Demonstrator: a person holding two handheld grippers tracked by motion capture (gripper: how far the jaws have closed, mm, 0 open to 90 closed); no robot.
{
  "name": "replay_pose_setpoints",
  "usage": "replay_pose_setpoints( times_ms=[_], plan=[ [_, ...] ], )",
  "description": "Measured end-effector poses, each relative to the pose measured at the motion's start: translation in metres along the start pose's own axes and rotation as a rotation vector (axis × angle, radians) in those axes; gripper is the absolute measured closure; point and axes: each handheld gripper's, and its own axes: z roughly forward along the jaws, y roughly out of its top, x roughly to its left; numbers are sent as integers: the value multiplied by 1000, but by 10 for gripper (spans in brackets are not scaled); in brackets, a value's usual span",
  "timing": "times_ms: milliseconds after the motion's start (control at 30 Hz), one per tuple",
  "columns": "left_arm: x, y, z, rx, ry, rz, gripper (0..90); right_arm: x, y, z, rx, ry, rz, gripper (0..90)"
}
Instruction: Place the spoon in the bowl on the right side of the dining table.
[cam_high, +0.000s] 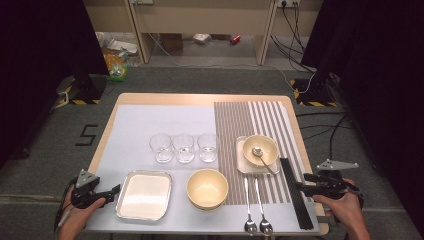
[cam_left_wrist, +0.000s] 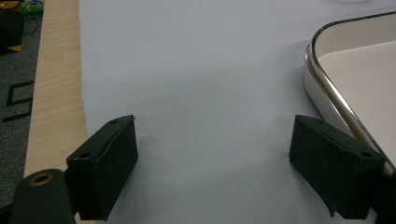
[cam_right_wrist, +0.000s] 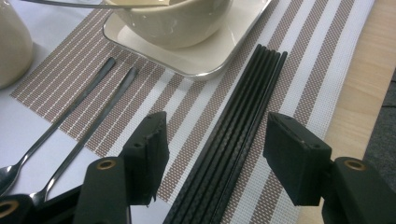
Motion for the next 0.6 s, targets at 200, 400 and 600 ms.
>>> replay_pose_setpoints(
  times_ms=[200,400,600],
  plan=[
    [0,0,1,-7,6,-2,147,-3,-6,0,16,-7,8,403],
    [0,0,0,-6,4,-2,147,-6,-11,-1,29,-22,16,401],
    [0,0,1,-7,6,-2,146,-7,-15,-1,44,-39,13,388]
  ],
)
